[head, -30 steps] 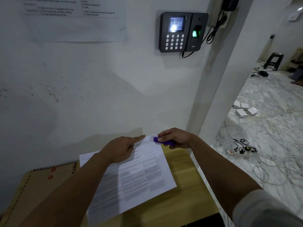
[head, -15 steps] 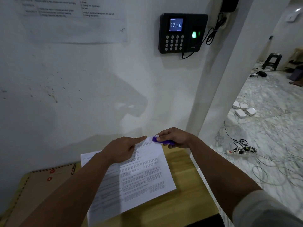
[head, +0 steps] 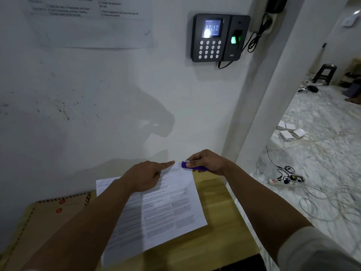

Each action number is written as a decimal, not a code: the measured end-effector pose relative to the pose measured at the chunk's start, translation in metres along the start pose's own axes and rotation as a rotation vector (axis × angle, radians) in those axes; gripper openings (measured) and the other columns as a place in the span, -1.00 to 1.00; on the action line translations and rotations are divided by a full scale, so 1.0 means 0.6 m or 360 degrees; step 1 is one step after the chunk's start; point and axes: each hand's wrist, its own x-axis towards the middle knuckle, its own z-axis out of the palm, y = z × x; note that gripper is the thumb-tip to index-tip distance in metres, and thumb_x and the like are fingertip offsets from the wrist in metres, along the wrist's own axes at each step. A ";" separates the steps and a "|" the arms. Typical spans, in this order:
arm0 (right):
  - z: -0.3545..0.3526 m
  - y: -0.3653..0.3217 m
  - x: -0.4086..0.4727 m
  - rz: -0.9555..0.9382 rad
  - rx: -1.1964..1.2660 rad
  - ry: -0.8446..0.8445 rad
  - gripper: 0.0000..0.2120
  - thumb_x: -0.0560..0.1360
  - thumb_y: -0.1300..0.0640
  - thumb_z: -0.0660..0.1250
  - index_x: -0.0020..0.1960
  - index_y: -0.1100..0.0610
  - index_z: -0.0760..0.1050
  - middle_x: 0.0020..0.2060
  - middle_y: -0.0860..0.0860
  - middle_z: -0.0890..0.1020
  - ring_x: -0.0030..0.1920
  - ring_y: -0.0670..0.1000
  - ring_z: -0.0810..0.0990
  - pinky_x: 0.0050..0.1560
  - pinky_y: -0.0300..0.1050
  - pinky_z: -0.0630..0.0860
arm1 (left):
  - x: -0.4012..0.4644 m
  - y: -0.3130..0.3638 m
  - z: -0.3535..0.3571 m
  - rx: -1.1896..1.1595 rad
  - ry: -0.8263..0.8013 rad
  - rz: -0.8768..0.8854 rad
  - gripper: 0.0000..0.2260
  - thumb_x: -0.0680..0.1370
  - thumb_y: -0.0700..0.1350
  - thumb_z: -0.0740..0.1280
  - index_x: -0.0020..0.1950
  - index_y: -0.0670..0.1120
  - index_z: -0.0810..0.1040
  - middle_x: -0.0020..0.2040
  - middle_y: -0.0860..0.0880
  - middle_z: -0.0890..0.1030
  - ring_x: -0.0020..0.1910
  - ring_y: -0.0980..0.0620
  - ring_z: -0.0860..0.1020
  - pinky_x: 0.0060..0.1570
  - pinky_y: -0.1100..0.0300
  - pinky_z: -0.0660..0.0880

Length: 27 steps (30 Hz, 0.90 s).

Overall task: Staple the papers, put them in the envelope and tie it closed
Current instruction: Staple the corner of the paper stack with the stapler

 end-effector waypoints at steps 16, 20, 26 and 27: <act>-0.022 0.033 -0.009 0.0216 0.0253 -0.0073 -0.55 0.37 -0.12 0.57 0.14 0.12 0.68 -0.07 0.11 0.62 -0.22 -0.01 0.51 -0.31 -0.15 0.37 | 0.030 0.009 0.012 -0.0133 -0.0030 0.0011 -0.44 0.68 -0.23 0.12 0.61 0.24 0.21 -0.05 -0.15 0.70 -0.41 0.15 0.38 -0.20 0.19 0.35; -0.017 0.024 -0.006 0.0141 0.0086 -0.0056 -0.67 0.41 -0.12 0.55 -0.03 0.13 0.71 -0.25 0.06 0.52 -0.31 -0.03 0.41 -0.31 -0.13 0.31 | 0.034 0.005 0.011 -0.0143 -0.0037 0.0025 -0.41 0.66 -0.24 0.12 0.58 0.29 0.17 -0.41 0.12 0.41 -0.43 0.12 0.38 -0.26 0.20 0.34; -0.008 0.004 -0.004 0.0036 -0.0182 -0.0023 -0.71 0.47 -0.08 0.51 -0.04 0.15 0.69 -0.23 -0.01 0.67 -0.23 -0.04 0.54 -0.22 -0.16 0.42 | 0.033 0.003 0.006 -0.0107 -0.0070 0.0009 -0.43 0.67 -0.23 0.11 0.59 0.27 0.21 -0.38 0.05 0.46 -0.42 0.12 0.38 -0.32 0.30 0.28; -0.006 0.003 -0.003 0.0022 -0.0171 -0.0028 -0.71 0.47 -0.07 0.51 -0.06 0.18 0.68 -0.24 0.00 0.65 -0.24 -0.03 0.53 -0.21 -0.14 0.43 | 0.032 0.002 0.006 -0.0122 -0.0075 0.0005 -0.43 0.67 -0.23 0.11 0.59 0.27 0.21 -0.40 0.08 0.42 -0.42 0.11 0.38 -0.30 0.27 0.31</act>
